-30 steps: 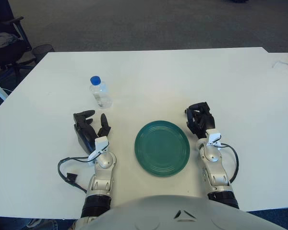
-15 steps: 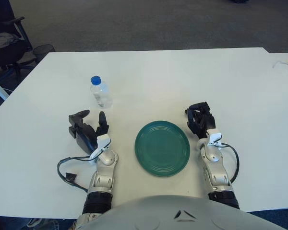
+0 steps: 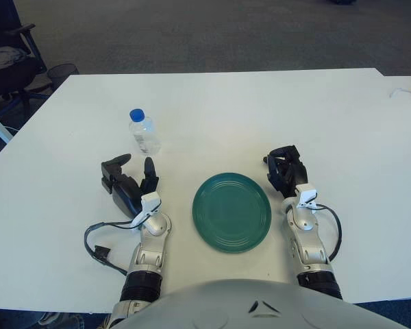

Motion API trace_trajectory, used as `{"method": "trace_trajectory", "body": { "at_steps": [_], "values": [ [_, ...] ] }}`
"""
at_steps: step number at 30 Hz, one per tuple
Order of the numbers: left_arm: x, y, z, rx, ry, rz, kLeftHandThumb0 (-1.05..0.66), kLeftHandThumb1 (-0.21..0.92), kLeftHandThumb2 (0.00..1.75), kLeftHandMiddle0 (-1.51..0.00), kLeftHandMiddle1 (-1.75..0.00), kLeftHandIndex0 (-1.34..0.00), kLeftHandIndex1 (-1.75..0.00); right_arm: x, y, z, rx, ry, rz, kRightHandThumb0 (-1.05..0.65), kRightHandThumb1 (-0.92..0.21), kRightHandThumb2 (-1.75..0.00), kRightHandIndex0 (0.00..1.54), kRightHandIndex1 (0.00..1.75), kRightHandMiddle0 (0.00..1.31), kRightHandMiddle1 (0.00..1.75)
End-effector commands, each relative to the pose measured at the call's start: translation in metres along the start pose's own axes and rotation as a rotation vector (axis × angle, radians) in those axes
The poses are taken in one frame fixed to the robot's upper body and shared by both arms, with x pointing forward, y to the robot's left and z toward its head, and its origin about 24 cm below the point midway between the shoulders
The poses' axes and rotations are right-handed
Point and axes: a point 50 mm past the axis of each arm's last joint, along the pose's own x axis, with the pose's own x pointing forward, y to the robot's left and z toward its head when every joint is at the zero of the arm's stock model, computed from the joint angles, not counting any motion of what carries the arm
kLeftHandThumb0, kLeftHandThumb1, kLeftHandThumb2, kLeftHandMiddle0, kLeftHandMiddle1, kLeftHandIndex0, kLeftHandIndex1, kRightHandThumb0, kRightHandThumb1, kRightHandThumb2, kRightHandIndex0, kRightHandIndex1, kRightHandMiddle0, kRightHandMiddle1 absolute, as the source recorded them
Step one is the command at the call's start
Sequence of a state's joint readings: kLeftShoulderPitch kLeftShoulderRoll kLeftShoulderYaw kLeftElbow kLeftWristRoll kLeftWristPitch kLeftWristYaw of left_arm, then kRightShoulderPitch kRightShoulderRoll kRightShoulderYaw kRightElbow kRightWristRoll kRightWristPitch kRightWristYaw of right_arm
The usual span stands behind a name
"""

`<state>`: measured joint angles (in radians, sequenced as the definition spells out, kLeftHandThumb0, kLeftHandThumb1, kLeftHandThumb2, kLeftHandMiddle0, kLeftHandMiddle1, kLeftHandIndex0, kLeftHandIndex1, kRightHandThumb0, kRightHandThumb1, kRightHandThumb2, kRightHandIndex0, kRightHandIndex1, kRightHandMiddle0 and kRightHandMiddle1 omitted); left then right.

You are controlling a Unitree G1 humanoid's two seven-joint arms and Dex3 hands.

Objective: Put the bottle into the plate.

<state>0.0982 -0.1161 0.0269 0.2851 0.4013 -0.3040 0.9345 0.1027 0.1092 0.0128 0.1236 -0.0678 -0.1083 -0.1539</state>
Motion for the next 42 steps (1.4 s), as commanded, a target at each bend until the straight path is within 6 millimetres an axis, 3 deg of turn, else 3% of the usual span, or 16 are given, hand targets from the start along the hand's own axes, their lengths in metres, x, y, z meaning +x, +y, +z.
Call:
{"method": "trace_trajectory", "body": {
  "at_steps": [1,4,6,8,9,12,16,23,42],
  "values": [
    [-0.015,0.002,-0.024,0.082,0.083,-0.062,-0.93,0.92,0.60,-0.04,-0.20,0.00,-1.61,-0.019,-0.008,-0.045,-0.019,0.240,-0.015,-0.35,-0.92,-0.51,0.35,1.10,0.20,1.75],
    [-0.011,0.003,-0.030,0.078,0.068,-0.124,-0.98,0.92,0.56,-0.04,-0.20,0.00,-1.50,-0.018,-0.009,-0.045,-0.019,0.237,-0.013,-0.35,-0.92,-0.51,0.35,1.10,0.20,1.75],
    [-0.011,0.002,-0.030,0.059,0.062,-0.158,-1.02,0.92,0.48,-0.04,-0.20,0.00,-1.32,-0.018,-0.008,-0.045,-0.017,0.234,-0.013,-0.35,-0.92,-0.51,0.35,1.10,0.20,1.75],
    [-0.010,0.001,-0.028,0.035,0.059,-0.203,-1.03,0.92,0.38,-0.04,-0.20,0.00,-1.10,-0.018,-0.008,-0.045,-0.014,0.229,-0.014,-0.35,-0.92,-0.51,0.35,1.10,0.20,1.75],
    [-0.009,0.000,-0.028,0.025,0.059,-0.222,-1.04,0.92,0.32,-0.03,-0.20,0.00,-0.85,-0.017,-0.008,-0.045,-0.013,0.227,-0.014,-0.35,-0.92,-0.51,0.35,1.11,0.20,1.75],
    [-0.005,-0.002,-0.025,-0.003,0.064,-0.293,-1.05,0.92,0.21,-0.02,-0.17,0.00,-0.44,-0.017,-0.009,-0.045,-0.012,0.224,-0.011,-0.35,-0.92,-0.51,0.35,1.11,0.20,1.75],
    [-0.001,-0.004,-0.025,-0.015,0.064,-0.375,-1.05,0.91,0.11,0.00,-0.06,0.00,-0.11,-0.017,-0.008,-0.046,-0.011,0.220,-0.007,-0.35,-0.92,-0.51,0.35,1.10,0.20,1.75],
    [0.007,-0.009,-0.025,-0.006,0.044,-0.449,-1.05,0.89,0.06,0.00,0.00,0.00,-0.01,-0.016,-0.008,-0.046,-0.020,0.214,0.005,-0.35,-0.92,-0.51,0.35,1.10,0.20,1.75],
    [0.013,-0.018,-0.027,-0.013,0.061,-0.459,-1.05,0.89,0.03,0.00,0.00,0.00,0.00,-0.015,-0.011,-0.046,-0.040,0.207,0.010,-0.35,-0.92,-0.51,0.35,1.12,0.20,1.75]
  ]
}}
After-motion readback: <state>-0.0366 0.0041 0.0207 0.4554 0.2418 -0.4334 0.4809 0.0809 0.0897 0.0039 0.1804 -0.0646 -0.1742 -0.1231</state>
